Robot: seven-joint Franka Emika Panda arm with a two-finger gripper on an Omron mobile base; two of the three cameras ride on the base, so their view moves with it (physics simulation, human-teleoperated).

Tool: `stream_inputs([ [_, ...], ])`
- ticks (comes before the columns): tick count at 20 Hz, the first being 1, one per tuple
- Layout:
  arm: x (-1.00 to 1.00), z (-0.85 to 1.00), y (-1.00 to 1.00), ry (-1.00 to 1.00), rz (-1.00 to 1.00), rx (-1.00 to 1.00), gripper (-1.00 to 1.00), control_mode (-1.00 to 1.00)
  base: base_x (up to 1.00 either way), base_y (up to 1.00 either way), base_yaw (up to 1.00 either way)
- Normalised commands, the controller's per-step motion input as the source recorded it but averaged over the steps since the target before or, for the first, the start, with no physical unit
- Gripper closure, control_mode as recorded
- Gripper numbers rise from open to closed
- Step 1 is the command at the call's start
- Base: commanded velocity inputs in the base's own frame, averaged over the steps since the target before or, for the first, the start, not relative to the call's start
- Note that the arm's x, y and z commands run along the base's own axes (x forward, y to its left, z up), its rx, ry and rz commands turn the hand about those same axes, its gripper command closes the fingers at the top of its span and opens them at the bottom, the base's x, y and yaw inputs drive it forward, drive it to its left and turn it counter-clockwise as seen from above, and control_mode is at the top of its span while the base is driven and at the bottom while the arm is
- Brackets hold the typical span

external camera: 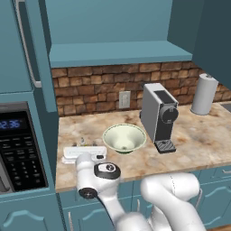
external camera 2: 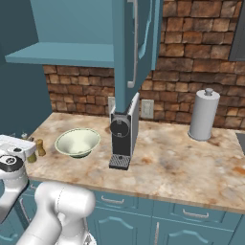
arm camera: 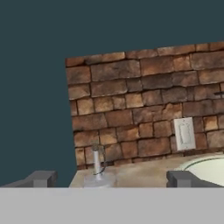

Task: Retrieve the bottle and the shaker from the cabinet and place them next to the mixing bowl on the counter. Then add garlic from the fridge to the mixing bowl.

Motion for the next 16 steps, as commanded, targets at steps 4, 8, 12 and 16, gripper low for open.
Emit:
stream_inputs([
  [4,-0.11,0.67,-0.08,0.05,0.00,0.00,-1.00,-1.00,0.00,0.00,0.00],
  [8,-0.15,0.64,-0.41,0.12,0.00,0.00,-1.00,-1.00,0.00,0.00,0.00],
  [12,-0.09,0.59,-0.51,0.14,0.00,0.00,-1.00,-1.00,0.00,0.00,0.00],
  [16,-0.13,0.65,-0.54,0.17,0.00,0.00,-1.00,-1.00,0.00,0.00,0.00],
])
